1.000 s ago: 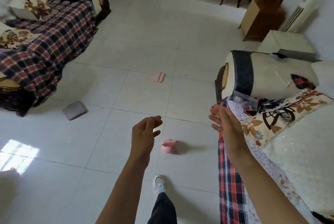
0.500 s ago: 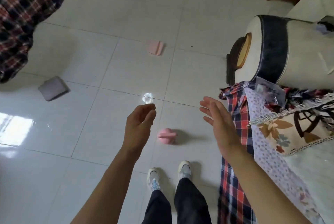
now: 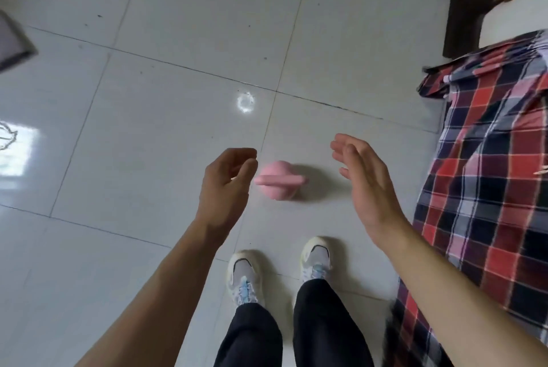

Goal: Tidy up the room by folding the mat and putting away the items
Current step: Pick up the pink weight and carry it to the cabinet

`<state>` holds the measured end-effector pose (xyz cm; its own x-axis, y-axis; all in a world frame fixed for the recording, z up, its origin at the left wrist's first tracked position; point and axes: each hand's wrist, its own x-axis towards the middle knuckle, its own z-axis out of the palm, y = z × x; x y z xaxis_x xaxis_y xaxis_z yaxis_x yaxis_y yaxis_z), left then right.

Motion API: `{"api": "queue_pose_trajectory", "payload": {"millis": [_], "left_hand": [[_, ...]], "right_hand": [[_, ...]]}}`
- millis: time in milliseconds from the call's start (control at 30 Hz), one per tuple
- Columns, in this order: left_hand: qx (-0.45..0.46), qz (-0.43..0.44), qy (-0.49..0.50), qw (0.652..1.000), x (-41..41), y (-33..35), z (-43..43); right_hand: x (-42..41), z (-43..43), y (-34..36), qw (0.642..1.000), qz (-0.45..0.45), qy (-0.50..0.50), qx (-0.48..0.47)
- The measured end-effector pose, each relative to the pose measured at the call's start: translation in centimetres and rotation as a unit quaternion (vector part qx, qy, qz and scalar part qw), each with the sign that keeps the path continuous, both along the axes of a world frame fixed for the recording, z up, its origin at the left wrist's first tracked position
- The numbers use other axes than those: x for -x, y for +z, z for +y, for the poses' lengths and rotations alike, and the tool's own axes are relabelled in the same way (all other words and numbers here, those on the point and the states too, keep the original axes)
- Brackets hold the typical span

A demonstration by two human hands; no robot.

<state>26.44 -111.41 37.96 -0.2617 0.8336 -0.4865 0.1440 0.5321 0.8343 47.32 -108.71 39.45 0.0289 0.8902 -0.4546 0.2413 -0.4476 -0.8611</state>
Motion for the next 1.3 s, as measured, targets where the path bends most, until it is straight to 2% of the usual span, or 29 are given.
{"api": "queue_pose_trajectory", "payload": {"millis": [133,267,400,533,700,833,967,1133,1300], "left_hand": [[0.022,0.02,-0.017,0.999,0.4,-7.2,-0.7],[0.03,0.045,-0.037,0.998,0.5,-14.0,-1.0],[0.045,0.089,-0.105,0.989,-0.6,-18.8,-1.2],[0.029,0.155,-0.17,0.973,-1.0,-22.6,-1.0],[0.017,0.196,-0.182,0.963,-1.0,-25.7,-0.4],[-0.024,0.228,-0.218,0.949,-1.3,-25.5,-0.2],[-0.051,0.228,-0.21,0.949,-0.5,-22.8,0.3],[-0.115,0.259,-0.241,0.928,1.3,-15.9,1.7],[-0.152,0.261,-0.22,0.928,3.3,-6.5,4.7]], "right_hand": [[0.5,-0.9,-7.6,1.0,0.007,-0.016,0.01],[0.9,-1.2,-15.1,1.0,-0.007,0.008,0.023],[0.9,-1.2,-20.6,0.991,-0.098,0.081,0.046],[0.5,-1.3,-24.2,0.977,-0.17,0.11,0.06],[0.1,-0.6,-26.7,0.963,-0.221,0.152,0.019],[-0.2,-0.1,-26.4,0.95,-0.25,0.184,-0.026],[-0.4,0.5,-23.9,0.944,-0.249,0.206,-0.058],[-0.1,3.6,-16.9,0.947,-0.203,0.238,-0.078],[1.5,7.2,-7.1,0.952,-0.168,0.234,-0.101]]}}
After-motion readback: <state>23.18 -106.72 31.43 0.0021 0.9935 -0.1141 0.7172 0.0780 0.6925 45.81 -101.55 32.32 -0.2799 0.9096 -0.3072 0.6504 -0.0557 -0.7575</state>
